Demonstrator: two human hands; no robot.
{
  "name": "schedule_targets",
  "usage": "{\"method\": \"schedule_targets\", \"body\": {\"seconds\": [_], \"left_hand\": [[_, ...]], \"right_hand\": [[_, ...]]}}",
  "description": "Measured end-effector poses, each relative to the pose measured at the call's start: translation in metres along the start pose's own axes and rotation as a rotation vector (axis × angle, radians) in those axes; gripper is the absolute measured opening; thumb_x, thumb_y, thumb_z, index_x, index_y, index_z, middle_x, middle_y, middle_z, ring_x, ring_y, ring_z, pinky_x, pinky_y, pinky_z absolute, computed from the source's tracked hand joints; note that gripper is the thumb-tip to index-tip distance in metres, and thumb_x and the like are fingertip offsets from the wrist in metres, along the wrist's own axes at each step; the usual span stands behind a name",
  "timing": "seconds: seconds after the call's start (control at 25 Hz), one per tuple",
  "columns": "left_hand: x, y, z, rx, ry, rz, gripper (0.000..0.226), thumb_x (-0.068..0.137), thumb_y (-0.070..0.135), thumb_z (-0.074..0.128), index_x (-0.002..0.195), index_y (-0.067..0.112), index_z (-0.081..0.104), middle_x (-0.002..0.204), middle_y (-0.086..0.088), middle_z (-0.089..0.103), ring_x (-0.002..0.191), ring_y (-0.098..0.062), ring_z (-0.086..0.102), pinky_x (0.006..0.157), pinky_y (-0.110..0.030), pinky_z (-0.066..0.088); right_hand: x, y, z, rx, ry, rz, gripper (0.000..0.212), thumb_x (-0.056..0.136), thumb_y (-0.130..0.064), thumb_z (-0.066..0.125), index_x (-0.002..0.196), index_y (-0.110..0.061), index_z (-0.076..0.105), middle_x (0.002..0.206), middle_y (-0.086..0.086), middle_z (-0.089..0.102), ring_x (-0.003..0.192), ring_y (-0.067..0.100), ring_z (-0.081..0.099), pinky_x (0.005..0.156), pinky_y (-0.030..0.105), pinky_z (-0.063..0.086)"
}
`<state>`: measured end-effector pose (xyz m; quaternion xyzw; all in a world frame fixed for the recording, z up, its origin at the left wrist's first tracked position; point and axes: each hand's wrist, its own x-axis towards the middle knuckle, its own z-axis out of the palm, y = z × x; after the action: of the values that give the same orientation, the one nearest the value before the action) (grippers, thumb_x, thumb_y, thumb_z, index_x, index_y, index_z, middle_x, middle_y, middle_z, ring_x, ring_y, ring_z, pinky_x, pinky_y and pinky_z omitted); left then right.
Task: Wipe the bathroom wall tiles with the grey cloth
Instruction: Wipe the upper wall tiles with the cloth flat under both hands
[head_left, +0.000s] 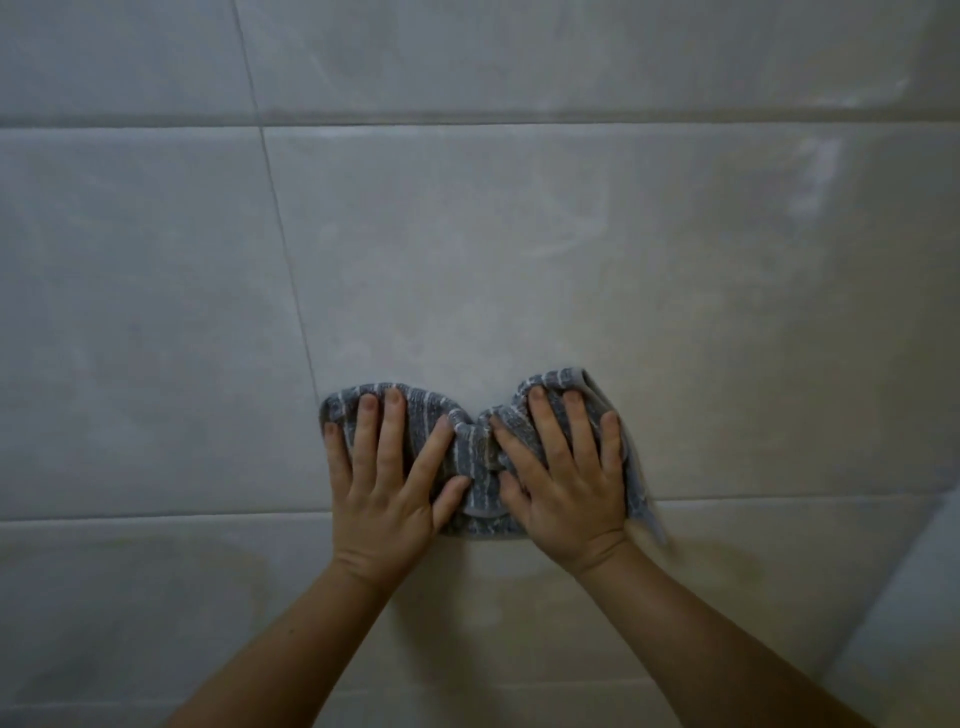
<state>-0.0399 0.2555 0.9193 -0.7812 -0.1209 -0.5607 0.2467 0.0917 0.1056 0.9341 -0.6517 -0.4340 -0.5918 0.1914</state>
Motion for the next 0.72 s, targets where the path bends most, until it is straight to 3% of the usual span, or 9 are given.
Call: {"method": "schedule_targets", "body": {"seconds": [0.4, 0.6, 0.72], "left_hand": [[0.058, 0.131, 0.021, -0.027, 0.022, 0.003, 0.068, 0.100, 0.058, 0.043, 0.156, 0.027, 0.021, 0.166, -0.014, -0.001, 0.153, -0.035, 0.004, 0.121, -0.058, 0.005], [0.090, 0.187, 0.028, -0.043, 0.033, -0.009, 0.063, 0.100, 0.057, 0.043, 0.153, 0.026, 0.028, 0.159, -0.019, 0.020, 0.153, -0.033, 0.002, 0.122, -0.057, 0.006], [0.104, 0.219, 0.032, -0.054, 0.025, -0.005, 0.062, 0.100, 0.057, 0.043, 0.152, 0.026, 0.030, 0.158, -0.018, 0.022, 0.153, -0.033, 0.001, 0.122, -0.057, 0.005]], "right_hand": [[-0.029, 0.140, -0.027, -0.013, 0.034, 0.068, 0.054, 0.094, -0.040, 0.041, 0.146, -0.030, 0.030, 0.150, 0.011, 0.030, 0.143, 0.034, 0.020, 0.118, 0.053, 0.012], [-0.035, 0.202, -0.039, -0.020, 0.032, 0.110, 0.053, 0.094, -0.041, 0.037, 0.145, -0.026, 0.037, 0.151, 0.014, 0.028, 0.145, 0.035, 0.017, 0.117, 0.055, 0.012], [-0.045, 0.235, -0.044, -0.042, 0.050, 0.171, 0.052, 0.095, -0.043, 0.035, 0.143, -0.023, 0.038, 0.152, 0.016, 0.026, 0.145, 0.037, 0.017, 0.117, 0.057, 0.013]]}}
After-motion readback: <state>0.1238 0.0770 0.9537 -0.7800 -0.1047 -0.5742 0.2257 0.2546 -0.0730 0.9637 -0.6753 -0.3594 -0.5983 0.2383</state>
